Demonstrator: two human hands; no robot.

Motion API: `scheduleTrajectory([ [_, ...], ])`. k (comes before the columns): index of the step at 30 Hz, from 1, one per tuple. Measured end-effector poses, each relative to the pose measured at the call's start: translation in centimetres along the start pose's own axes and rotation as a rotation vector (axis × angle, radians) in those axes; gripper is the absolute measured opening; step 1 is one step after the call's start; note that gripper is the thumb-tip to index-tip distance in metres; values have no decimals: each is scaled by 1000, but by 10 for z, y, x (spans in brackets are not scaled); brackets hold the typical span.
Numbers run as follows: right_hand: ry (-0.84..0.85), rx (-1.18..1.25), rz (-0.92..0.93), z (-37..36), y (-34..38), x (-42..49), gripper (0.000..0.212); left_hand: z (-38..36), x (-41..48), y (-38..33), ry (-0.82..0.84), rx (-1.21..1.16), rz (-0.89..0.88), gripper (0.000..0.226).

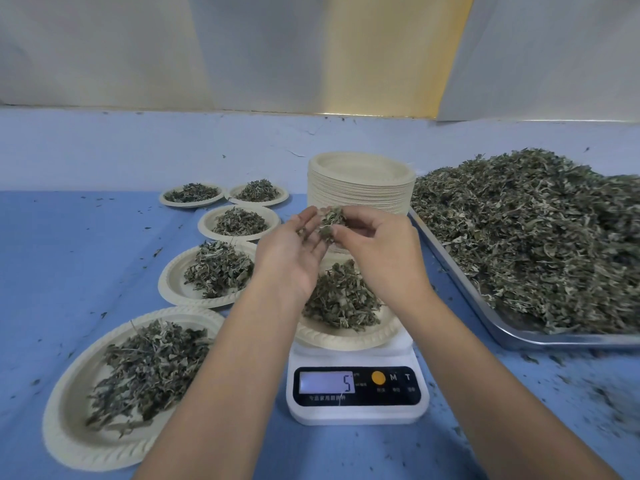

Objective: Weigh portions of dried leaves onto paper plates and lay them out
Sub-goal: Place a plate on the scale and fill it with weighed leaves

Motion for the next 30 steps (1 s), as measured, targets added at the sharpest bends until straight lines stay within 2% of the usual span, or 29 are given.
scheduleTrajectory([
  [8, -28, -5, -8, 12, -5, 6, 8, 12, 3, -13, -23, -53, 0, 29],
  [16, -14, -39, -30, 7, -14, 3, 20, 12, 3, -10, -31, -62, 18, 28],
  [20, 60, -141, -45, 1, -19, 3, 14, 13, 3, -10, -28, -62, 19, 28],
  [23, 48, -134, -39, 4, -18, 2, 9, 14, 4, -11, -27, -63, 16, 29],
  [27, 23, -135, -33, 7, -16, 2, 17, 15, 4, -11, -32, -53, 14, 32],
  [30, 15, -133, -31, 8, -15, 3, 9, 15, 3, -11, -32, -56, 14, 30],
])
Point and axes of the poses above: each hand's wrist, its own x-axis towards the middle knuckle, its own z-axis out of the back of the hand, y = z × x, the point moved 10 cm from there along x, towards the middle knuckle, and after that the axes turned 1 degree about -y, right-handed, at the moved point
